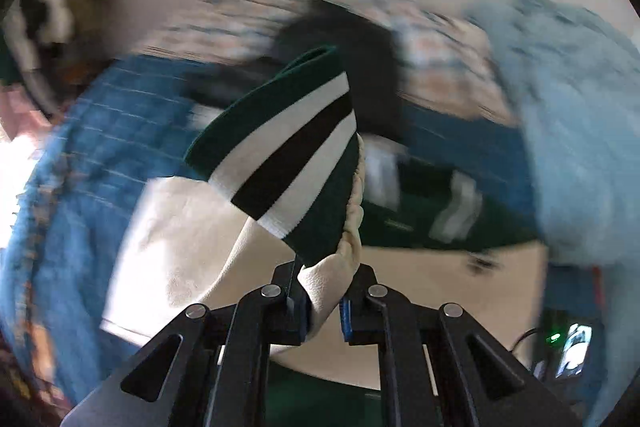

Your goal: Fold large clothes

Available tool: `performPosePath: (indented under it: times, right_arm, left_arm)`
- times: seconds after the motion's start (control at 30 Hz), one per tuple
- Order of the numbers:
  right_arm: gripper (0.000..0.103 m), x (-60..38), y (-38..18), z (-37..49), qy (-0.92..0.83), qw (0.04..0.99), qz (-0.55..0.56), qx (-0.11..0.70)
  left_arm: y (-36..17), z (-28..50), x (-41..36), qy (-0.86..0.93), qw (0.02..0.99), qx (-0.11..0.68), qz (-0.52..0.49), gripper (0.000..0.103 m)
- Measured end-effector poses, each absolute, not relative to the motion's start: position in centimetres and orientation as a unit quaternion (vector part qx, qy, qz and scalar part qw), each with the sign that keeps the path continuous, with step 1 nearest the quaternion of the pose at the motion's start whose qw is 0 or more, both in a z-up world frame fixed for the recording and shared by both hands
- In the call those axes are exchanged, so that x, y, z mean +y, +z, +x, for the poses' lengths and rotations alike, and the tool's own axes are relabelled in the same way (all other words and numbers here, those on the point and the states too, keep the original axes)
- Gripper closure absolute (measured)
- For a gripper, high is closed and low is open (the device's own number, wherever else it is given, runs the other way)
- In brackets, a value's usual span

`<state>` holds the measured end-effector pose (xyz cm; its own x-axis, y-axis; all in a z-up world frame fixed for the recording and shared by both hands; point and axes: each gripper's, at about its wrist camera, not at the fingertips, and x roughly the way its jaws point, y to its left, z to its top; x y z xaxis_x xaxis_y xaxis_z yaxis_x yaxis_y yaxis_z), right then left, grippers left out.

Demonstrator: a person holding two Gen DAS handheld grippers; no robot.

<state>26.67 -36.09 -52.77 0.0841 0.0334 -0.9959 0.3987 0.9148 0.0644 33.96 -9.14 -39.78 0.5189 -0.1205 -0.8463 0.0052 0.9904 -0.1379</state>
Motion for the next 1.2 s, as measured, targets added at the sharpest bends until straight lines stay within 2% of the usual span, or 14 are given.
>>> performPosePath:
  times: [0.17, 0.3, 0.37, 0.4, 0.43, 0.6, 0.7, 0.8, 0.97, 1.0, 1.03, 1.1, 1.2]
  right_arm:
    - [0.018, -45.8, -53.0, 20.1, -0.174, 0.697, 0.206, 0.665]
    - [0.018, -50.3, -53.1, 16.6, -0.19, 0.692, 0.232, 0.657]
    - [0.018, -52.0, -52.8, 15.2, -0.184, 0.694, 0.256, 0.648]
    - [0.018, -52.4, -52.7, 14.8, -0.18, 0.694, 0.265, 0.644]
    - [0.018, -53.1, -52.5, 14.4, -0.172, 0.696, 0.284, 0.637]
    - [0.018, -54.8, -50.7, 12.9, -0.164, 0.7, 0.341, 0.606]
    - [0.018, -54.3, -49.5, 14.4, -0.134, 0.702, 0.386, 0.583]
    - [0.018, -52.8, -49.0, 17.8, -0.088, 0.708, 0.407, 0.57]
    - [0.02, -46.4, -55.2, 25.6, -0.026, 0.679, 0.362, 0.638]
    - [0.046, -45.3, -56.3, 26.7, -0.016, 0.675, 0.35, 0.65]
    - [0.09, -44.5, -56.9, 27.5, -0.021, 0.679, 0.315, 0.663]
    - [0.094, -44.0, -56.0, 28.5, -0.043, 0.708, 0.281, 0.646]
    - [0.095, -45.4, -53.4, 29.0, -0.082, 0.749, 0.255, 0.607]
  left_arm:
    - [-44.2, 32.8, -22.0, -0.126, 0.827, 0.547, -0.037, 0.094]
    - [-47.8, 31.8, -27.9, -0.139, 0.801, 0.582, 0.031, 0.085]
    - [-48.8, 31.5, -28.8, -0.159, 0.791, 0.589, 0.043, 0.055]
    - [-48.9, 31.4, -29.0, -0.172, 0.785, 0.594, 0.038, 0.025]
    - [-48.9, 31.2, -29.0, -0.181, 0.784, 0.593, 0.029, 0.017]
    - [-45.9, 30.4, -27.5, -0.211, 0.79, 0.575, 0.007, 0.016]
    - [-43.0, 30.2, -21.9, -0.167, 0.809, 0.563, -0.006, 0.016]
    - [-42.5, 30.1, -15.9, -0.088, 0.827, 0.555, -0.002, 0.016]
    - [-45.8, 31.1, -5.8, 0.069, 0.822, 0.562, 0.054, 0.016]
    - [-46.6, 31.2, -3.9, 0.094, 0.817, 0.567, 0.054, 0.016]
    - [-47.1, 31.4, -2.3, 0.113, 0.812, 0.57, 0.05, 0.016]
    - [-47.5, 31.3, 0.8, 0.149, 0.806, 0.572, 0.042, 0.016]
    - [-47.3, 30.9, 2.3, 0.166, 0.808, 0.565, 0.037, 0.016]
